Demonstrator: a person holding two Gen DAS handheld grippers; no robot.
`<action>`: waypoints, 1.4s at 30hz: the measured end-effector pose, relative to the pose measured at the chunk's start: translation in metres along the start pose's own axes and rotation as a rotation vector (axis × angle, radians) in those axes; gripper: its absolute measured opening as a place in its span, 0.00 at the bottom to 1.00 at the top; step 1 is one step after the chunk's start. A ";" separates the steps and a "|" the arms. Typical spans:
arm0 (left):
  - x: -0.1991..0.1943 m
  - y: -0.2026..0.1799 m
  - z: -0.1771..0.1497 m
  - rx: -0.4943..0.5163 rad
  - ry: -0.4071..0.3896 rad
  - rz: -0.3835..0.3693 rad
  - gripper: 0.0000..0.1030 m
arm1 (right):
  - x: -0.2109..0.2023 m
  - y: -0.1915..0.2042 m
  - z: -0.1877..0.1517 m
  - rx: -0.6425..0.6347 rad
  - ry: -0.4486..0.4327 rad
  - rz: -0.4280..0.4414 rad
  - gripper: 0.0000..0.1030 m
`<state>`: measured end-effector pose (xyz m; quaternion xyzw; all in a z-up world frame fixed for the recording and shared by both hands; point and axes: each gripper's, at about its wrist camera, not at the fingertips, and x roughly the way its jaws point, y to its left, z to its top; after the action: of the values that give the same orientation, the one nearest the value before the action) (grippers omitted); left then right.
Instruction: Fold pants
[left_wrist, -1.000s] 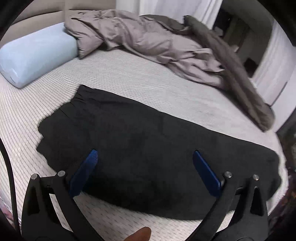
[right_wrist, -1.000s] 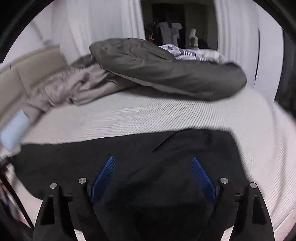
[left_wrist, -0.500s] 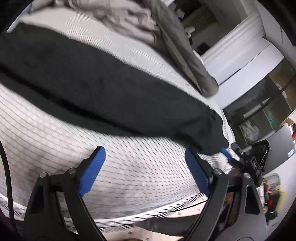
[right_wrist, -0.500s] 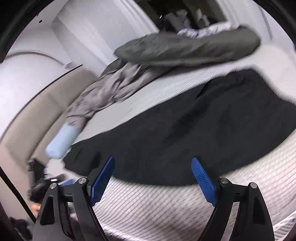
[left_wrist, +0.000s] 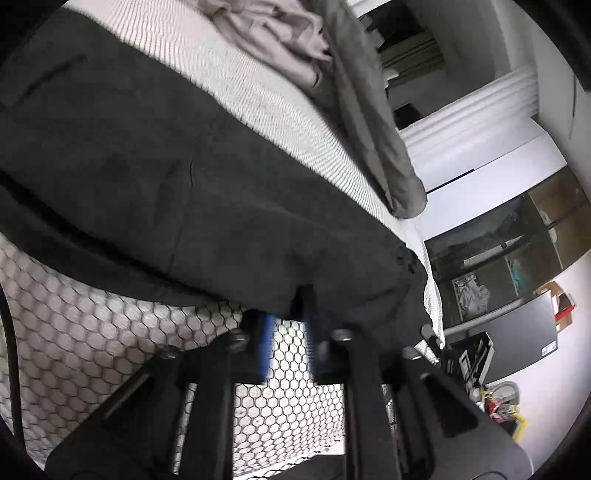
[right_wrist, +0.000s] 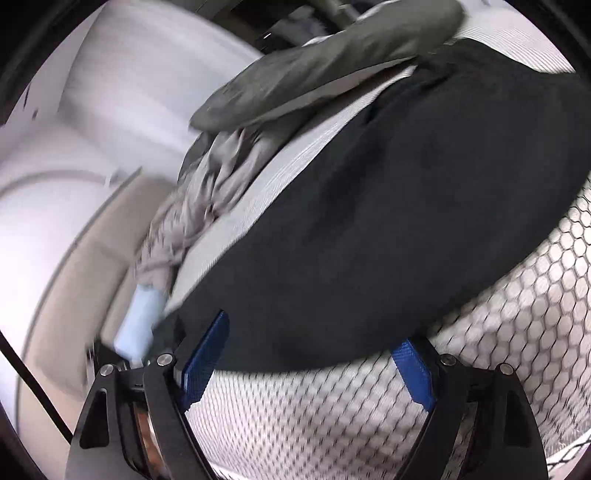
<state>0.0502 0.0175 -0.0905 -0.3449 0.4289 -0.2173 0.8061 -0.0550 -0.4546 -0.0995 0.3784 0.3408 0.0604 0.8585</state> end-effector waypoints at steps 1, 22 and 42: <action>-0.005 0.001 0.003 0.007 -0.007 -0.006 0.05 | 0.000 -0.003 0.004 0.024 -0.020 -0.005 0.80; -0.001 0.007 -0.033 0.125 0.193 0.059 0.23 | -0.029 -0.010 0.020 0.100 -0.029 -0.016 0.47; 0.028 -0.054 -0.061 0.421 0.232 0.074 0.39 | -0.003 0.035 0.017 0.157 -0.064 0.346 0.19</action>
<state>0.0115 -0.0596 -0.0892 -0.1260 0.4763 -0.3103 0.8130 -0.0410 -0.4412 -0.0660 0.4989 0.2468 0.1680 0.8136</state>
